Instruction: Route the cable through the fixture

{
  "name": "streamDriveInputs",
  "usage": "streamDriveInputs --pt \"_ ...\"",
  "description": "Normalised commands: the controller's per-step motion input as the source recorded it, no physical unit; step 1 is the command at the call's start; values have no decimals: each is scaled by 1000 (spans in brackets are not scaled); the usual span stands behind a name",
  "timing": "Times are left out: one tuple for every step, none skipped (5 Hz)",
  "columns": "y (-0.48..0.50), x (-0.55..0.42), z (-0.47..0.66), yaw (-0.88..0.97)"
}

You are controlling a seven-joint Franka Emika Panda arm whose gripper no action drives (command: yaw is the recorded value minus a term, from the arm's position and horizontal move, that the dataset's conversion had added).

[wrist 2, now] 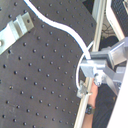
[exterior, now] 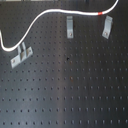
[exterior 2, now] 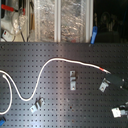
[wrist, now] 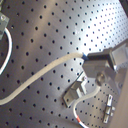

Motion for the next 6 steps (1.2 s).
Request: streamDriveInputs --pt "24 9 1 0" --pt "169 -288 128 117" --pt "299 -419 257 286" --pt "323 -456 282 391" --pt "277 -446 333 434" --pt "-20 -256 295 468"
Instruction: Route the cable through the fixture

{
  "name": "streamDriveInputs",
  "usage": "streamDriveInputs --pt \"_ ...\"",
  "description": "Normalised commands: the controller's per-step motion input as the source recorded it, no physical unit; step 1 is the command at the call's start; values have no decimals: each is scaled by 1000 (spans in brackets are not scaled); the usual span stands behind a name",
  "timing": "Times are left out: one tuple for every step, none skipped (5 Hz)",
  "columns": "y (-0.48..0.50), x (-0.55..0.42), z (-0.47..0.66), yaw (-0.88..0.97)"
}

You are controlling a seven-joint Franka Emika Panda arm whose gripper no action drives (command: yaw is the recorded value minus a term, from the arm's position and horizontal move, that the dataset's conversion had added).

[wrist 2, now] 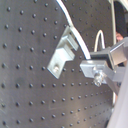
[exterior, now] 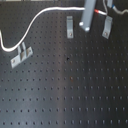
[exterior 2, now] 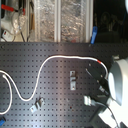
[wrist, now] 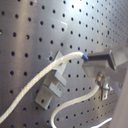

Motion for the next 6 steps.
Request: streamDriveInputs --pt "-326 -388 261 166" --pt "-308 -320 205 14" --pt "-65 60 -1 111" --pt "-224 204 42 143" --pt "-366 205 134 217" --pt "-254 173 106 323"
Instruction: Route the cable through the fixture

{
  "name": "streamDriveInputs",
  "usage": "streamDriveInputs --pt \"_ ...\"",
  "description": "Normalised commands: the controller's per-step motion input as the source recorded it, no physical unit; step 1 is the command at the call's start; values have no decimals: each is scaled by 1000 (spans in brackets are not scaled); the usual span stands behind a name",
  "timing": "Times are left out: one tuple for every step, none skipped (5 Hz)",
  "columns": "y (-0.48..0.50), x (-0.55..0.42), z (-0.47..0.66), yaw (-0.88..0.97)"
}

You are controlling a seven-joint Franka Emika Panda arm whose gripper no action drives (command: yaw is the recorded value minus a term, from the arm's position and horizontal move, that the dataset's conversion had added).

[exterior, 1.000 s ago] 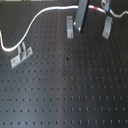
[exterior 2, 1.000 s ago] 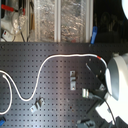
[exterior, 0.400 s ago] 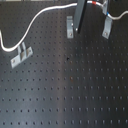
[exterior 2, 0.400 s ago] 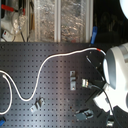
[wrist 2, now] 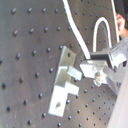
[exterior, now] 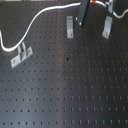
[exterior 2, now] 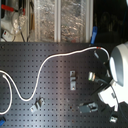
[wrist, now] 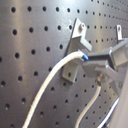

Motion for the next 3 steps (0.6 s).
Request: streamDriveInputs --pt "-109 91 70 543" --pt "24 46 54 523" --pt "28 72 68 703"
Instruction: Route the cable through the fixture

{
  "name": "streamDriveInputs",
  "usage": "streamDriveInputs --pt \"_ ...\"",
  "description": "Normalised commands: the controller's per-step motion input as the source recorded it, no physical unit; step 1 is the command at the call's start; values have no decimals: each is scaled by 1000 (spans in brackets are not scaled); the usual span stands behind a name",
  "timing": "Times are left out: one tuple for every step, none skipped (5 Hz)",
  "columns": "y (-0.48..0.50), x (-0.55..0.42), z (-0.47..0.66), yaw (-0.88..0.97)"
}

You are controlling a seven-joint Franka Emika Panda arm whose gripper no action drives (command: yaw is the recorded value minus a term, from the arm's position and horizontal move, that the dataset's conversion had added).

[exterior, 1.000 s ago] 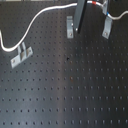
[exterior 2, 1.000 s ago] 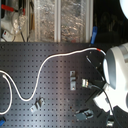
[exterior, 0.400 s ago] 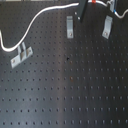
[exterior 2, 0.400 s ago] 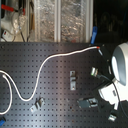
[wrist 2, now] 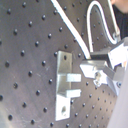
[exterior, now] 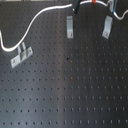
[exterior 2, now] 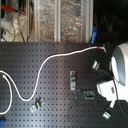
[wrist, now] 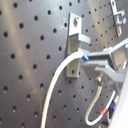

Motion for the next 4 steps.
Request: streamDriveInputs --pt "90 29 109 506" --pt "90 41 123 577" --pt "57 -3 180 420" --pt "1 -28 35 14"
